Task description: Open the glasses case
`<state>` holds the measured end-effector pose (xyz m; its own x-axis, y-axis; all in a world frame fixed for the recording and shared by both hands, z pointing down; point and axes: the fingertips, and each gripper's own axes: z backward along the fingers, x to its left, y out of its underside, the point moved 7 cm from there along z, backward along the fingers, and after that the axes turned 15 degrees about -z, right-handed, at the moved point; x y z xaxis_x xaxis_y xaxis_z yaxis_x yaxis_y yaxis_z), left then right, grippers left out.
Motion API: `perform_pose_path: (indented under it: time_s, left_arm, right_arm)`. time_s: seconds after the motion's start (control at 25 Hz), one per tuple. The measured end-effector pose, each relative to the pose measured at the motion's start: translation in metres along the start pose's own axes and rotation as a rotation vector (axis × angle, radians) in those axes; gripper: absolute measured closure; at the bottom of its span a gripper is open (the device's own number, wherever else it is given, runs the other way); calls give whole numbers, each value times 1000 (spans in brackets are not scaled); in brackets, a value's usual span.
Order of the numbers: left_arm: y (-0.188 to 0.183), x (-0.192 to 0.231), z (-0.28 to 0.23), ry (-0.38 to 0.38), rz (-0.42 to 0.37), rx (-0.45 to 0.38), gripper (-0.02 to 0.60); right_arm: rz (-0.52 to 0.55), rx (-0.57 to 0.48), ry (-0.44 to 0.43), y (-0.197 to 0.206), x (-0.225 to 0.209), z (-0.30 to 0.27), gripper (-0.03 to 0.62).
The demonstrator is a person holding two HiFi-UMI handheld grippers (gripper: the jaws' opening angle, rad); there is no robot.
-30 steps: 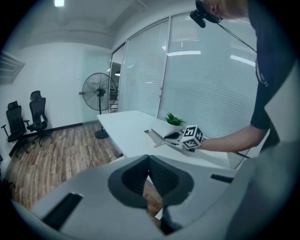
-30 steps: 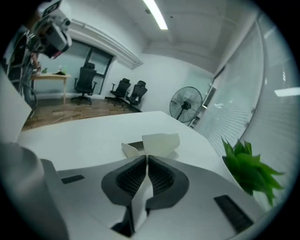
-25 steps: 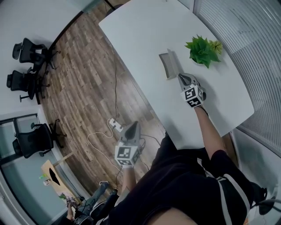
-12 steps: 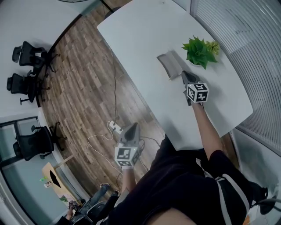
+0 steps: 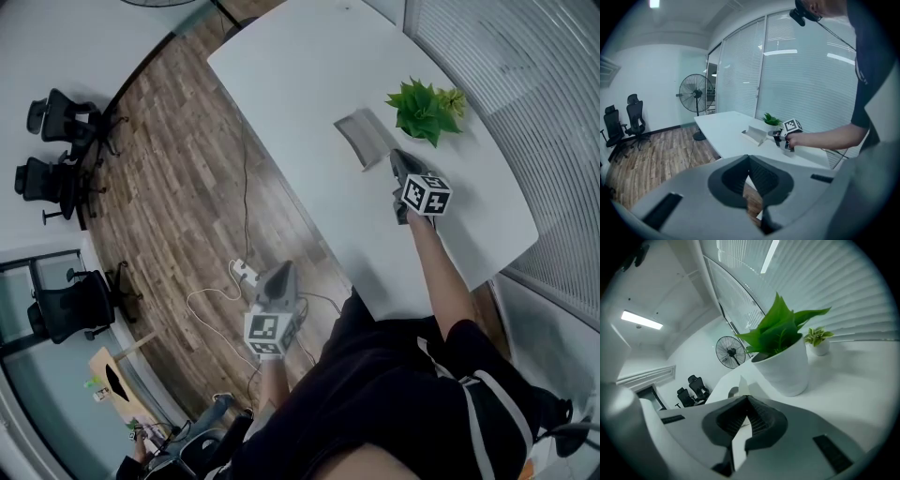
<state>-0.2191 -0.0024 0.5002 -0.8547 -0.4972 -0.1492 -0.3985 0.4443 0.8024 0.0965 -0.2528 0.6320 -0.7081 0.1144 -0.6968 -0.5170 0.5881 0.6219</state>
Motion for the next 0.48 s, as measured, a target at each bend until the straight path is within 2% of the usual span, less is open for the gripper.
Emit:
perform_pose_path:
  time_s: [0.16,0.28,0.48]
  left_arm:
    - [-4,3,1,-24,6,-15,581]
    - [-14,11,1,-66,-25,-73,583]
    - [-38,24,4,-161,-30,-166,581]
  right_arm:
    - [184,-40,-32,-17,30,14,579]
    - [331,-117,-104,-39,76,42,579]
    - [563,-255,-217,-60,159,115,579]
